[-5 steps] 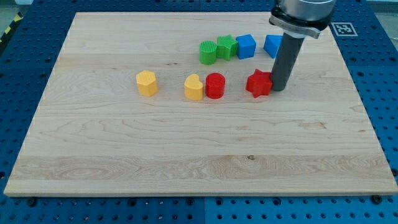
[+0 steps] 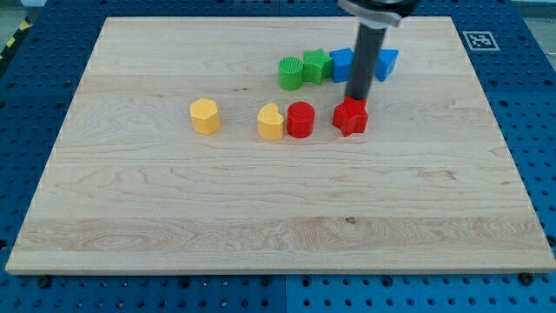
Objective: Push the yellow hexagon to the left side of the yellow heart
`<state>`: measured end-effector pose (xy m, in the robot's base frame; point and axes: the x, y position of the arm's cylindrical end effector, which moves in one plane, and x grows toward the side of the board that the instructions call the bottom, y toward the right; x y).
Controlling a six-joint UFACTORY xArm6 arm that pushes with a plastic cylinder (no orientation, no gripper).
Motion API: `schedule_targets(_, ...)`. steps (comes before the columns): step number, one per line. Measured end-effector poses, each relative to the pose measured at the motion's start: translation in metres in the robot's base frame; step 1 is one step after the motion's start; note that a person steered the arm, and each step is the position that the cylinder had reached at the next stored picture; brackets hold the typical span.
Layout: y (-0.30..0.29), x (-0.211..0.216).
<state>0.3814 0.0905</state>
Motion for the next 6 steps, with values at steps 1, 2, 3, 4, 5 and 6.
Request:
schedule_targets(1, -0.034, -0.002)
schedule_targets(2, -0.072, -0.002)
schedule_targets(3, -0.131, -0.004)
schedule_targets(4, -0.195, -0.014)
schedule_targets(5, -0.224, -0.008)
schedule_targets(6, -0.245, 0.023)
